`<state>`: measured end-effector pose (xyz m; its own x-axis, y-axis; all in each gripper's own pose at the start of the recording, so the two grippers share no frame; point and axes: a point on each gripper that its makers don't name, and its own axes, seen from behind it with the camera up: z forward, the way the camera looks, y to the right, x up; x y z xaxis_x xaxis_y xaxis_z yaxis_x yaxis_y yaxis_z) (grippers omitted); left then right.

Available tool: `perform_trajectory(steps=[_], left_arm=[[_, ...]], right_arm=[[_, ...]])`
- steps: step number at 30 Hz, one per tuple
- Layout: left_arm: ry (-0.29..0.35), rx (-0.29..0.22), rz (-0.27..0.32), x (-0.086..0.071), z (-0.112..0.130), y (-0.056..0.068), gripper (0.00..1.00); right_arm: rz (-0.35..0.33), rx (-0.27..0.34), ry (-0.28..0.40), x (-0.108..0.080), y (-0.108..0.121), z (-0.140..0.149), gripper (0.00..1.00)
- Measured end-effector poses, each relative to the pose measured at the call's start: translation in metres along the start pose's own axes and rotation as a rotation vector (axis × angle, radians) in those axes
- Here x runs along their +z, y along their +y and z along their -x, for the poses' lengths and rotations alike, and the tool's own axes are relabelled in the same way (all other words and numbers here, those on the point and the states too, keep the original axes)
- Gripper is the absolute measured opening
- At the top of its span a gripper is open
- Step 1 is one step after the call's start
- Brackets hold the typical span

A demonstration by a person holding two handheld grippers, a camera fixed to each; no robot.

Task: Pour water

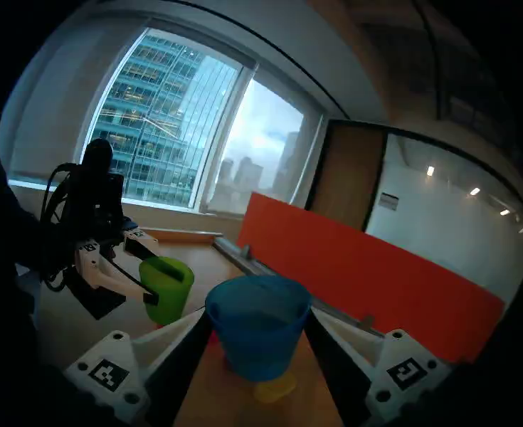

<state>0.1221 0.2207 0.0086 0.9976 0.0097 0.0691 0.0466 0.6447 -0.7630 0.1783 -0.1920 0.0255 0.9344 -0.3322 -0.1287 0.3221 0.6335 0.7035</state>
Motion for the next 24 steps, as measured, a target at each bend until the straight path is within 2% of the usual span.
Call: perform_trajectory(steps=[11,24], left_arm=[[0.003,-0.009,0.020,-0.001,0.002,0.006,0.87],[0.008,-0.005,0.034,-0.002,0.000,0.012,0.86]], right_arm=[[-0.005,-0.129,0.007,0.011,0.005,-0.026,0.90],[0.003,-0.309,0.017,0.022,0.010,-0.052,0.90]])
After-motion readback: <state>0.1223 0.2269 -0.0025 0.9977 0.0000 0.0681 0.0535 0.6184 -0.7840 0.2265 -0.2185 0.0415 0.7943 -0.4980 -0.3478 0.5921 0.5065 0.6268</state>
